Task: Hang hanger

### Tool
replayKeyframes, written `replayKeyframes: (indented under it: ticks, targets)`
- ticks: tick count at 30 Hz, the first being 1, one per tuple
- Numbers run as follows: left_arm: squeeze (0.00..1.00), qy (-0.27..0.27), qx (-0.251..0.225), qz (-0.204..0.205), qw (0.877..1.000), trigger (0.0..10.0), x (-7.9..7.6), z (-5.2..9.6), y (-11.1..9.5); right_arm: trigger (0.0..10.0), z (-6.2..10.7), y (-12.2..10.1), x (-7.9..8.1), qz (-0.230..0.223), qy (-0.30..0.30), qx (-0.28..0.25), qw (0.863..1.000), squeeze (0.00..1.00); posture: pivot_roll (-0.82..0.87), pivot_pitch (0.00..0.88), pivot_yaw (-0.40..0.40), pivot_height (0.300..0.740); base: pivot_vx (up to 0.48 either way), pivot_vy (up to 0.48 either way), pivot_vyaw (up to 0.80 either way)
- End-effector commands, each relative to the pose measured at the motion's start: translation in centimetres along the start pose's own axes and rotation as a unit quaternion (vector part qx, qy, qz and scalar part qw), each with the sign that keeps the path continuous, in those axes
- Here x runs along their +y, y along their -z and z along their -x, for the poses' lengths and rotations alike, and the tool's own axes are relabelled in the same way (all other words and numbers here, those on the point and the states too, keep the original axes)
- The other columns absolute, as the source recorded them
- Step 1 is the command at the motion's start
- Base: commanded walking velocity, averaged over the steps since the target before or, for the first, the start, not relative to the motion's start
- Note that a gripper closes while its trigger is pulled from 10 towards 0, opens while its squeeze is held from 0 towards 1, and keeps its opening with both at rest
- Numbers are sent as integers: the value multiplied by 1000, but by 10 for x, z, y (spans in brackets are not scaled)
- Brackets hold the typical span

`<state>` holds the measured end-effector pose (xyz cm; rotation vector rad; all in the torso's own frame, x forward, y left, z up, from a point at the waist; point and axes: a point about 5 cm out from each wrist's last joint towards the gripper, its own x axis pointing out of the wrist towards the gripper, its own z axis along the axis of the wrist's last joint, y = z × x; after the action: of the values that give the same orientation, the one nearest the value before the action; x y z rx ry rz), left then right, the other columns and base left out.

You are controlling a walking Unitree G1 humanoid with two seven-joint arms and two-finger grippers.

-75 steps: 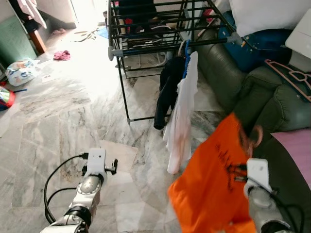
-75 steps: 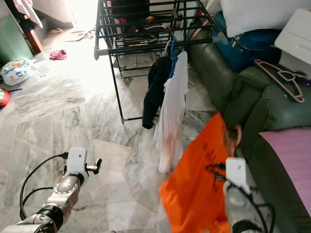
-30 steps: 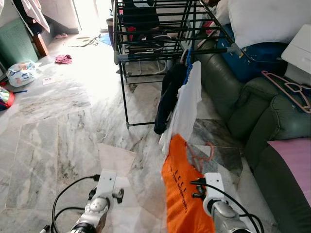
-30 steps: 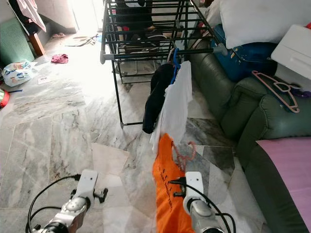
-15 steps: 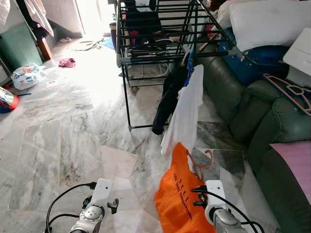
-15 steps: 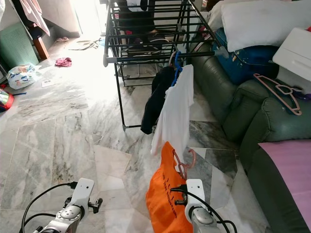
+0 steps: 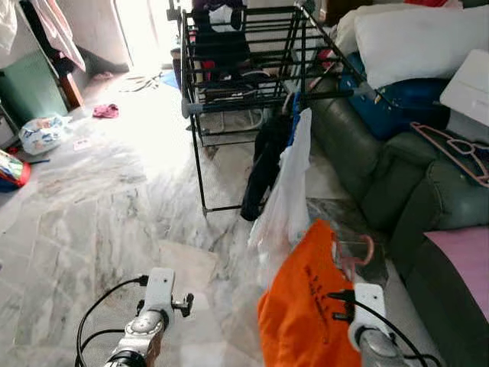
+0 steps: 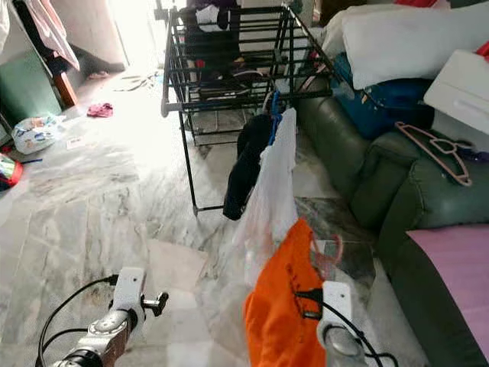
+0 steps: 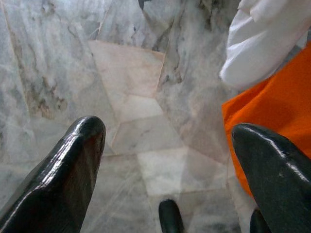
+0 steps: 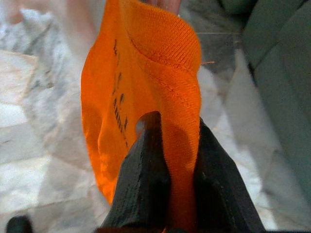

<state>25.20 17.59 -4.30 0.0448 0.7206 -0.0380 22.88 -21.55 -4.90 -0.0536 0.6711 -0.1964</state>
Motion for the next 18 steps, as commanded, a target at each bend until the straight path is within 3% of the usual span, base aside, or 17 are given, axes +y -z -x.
replayKeyframes:
  ticks: [1,10,18]
  targets:
    - [0,-6,-3,4,1000,10000,5,0,-1,10000,-2,-10,1,-14,5,-24,1000,0,-59,16,17,740,349,0,0]
    - [0,3,-22,13,1000,10000,2,-1,-8,10000,-6,-46,-5,15,14,-110,994,0,-75,38,8,740,382,0,0]
    - [0,9,-26,12,1000,10000,0,-1,-9,10000,-7,-63,-6,19,18,-147,989,0,-82,45,7,740,388,0,0]
